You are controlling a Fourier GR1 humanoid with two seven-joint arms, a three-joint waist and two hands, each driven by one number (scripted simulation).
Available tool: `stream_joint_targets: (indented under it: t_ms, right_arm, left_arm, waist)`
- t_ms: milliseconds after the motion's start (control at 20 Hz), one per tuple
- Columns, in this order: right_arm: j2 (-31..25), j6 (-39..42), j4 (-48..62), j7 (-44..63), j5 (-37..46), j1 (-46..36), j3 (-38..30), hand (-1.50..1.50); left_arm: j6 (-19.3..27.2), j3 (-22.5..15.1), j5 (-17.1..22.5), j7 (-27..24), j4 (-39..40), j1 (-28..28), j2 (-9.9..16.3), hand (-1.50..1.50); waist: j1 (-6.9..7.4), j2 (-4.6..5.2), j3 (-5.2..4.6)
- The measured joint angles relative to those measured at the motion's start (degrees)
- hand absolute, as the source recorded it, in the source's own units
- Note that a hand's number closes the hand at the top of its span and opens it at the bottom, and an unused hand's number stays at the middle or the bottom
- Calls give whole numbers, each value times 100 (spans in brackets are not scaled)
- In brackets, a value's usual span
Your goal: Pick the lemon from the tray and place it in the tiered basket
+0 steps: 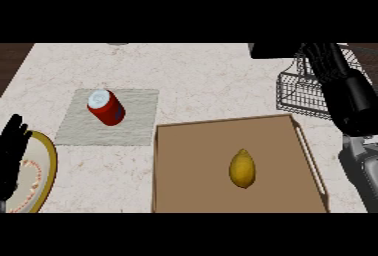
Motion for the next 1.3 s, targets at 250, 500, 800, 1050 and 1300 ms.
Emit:
stream_joint_targets:
  t_ms: [250,500,800,1050,1300]
  right_arm:
    - [643,-1297,-332,303,252,675,-191,150]
    - [954,-2770,86,592,676,1685,-817,-150]
    - [1677,-4484,-318,935,1639,3215,-522,-150]
    - [1600,-4625,-950,1711,2559,4342,324,-150]
    - [1007,-4073,-1475,2857,3233,4971,961,-150]
  left_arm:
    - [76,-148,-426,-119,-98,-240,118,0]
    - [134,-195,-639,-208,-132,-260,217,0]
    - [127,-431,-870,-260,-151,-344,172,0]
    - [105,-627,-1029,-223,-186,-541,112,0]
    - [74,-777,-1121,-103,-235,-772,65,0]
  waist:
    - [-144,-17,-21]
    - [-680,-22,-32]
    - [-584,-35,-67]
    - [-318,13,-92]
    - [-77,79,-108]
